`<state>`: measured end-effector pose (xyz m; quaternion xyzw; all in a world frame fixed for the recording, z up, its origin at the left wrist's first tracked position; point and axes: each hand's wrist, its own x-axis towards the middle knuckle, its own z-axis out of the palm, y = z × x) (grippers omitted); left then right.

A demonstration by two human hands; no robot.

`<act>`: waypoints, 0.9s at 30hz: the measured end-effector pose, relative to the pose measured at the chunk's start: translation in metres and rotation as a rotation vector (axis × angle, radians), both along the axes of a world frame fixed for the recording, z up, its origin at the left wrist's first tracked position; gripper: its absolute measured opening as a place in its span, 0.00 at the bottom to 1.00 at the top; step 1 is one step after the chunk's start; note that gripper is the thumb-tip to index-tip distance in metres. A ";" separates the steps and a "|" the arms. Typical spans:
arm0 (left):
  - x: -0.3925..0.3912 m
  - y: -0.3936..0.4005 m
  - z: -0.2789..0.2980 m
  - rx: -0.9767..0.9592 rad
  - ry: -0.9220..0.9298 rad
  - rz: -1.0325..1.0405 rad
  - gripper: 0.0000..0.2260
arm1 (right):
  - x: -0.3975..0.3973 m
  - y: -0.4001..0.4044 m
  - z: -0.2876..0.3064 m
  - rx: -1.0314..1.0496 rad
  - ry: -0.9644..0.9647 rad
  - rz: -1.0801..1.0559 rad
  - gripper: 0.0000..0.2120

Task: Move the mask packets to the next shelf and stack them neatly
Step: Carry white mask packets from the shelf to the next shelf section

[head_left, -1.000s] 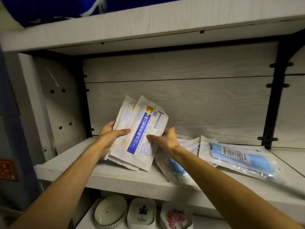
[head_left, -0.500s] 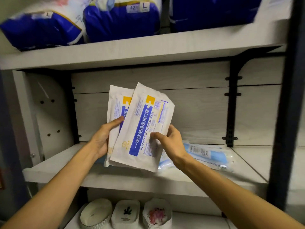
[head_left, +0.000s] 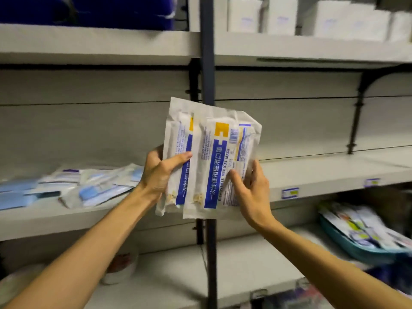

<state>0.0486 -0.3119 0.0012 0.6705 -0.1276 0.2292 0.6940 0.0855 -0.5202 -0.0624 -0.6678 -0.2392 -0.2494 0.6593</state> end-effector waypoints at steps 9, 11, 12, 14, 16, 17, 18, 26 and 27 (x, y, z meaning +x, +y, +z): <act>0.065 -0.156 -0.022 0.092 0.180 -0.011 0.10 | 0.032 -0.180 -0.004 -0.124 0.265 -0.196 0.13; 0.090 -0.176 -0.028 0.076 0.216 0.020 0.10 | 0.045 -0.206 -0.007 -0.132 0.343 -0.284 0.17; 0.105 -0.185 -0.031 0.075 0.240 0.030 0.12 | 0.051 -0.217 -0.008 -0.120 0.389 -0.323 0.19; 0.136 -0.198 -0.037 0.084 0.299 0.041 0.15 | 0.067 -0.239 -0.009 -0.095 0.462 -0.370 0.21; 0.169 -0.211 -0.043 0.120 0.337 0.057 0.19 | 0.084 -0.259 -0.011 -0.066 0.530 -0.338 0.21; 0.185 -0.217 -0.046 0.140 0.347 0.071 0.21 | 0.093 -0.267 -0.012 -0.061 0.559 -0.317 0.21; 0.199 -0.225 -0.049 0.152 0.346 0.081 0.25 | 0.104 -0.276 -0.014 -0.072 0.576 -0.308 0.21; 0.313 -0.260 -0.053 0.687 0.318 0.246 0.42 | 0.207 -0.327 0.010 -0.400 0.528 -0.511 0.28; 0.323 -0.262 -0.055 0.911 0.281 0.255 0.42 | 0.219 -0.333 0.013 -0.569 0.507 -0.616 0.28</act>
